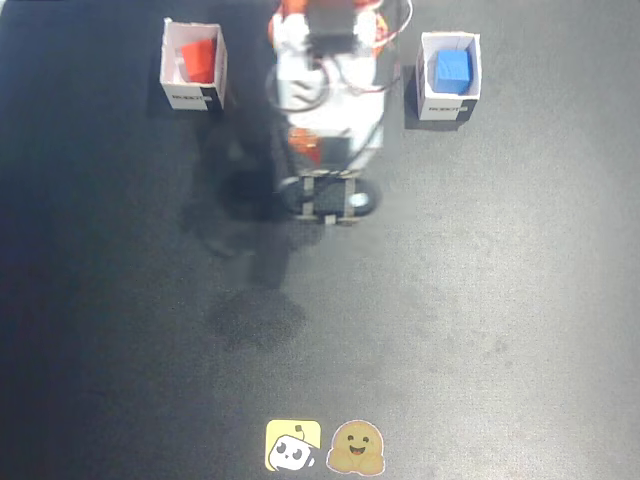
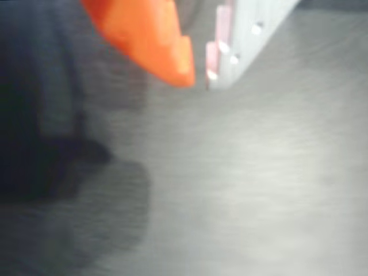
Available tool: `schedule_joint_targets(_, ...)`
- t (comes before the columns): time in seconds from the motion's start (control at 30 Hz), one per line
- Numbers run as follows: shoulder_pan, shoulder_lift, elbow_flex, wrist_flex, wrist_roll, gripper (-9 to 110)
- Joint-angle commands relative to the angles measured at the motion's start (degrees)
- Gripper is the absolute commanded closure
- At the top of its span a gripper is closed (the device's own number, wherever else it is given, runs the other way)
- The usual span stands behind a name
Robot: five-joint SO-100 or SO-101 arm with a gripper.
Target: Put the red cube in the right box and the blue cube in the left box.
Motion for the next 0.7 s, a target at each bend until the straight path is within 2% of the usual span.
schedule_joint_targets(0.0,3.69,3.34,0.88,-1.32,-2.20,101)
schedule_joint_targets(0.4,6.24,22.24,11.60,1.41,-5.71,101)
schedule_joint_targets(0.67,4.22,27.16,14.33,-0.18,-8.09,101)
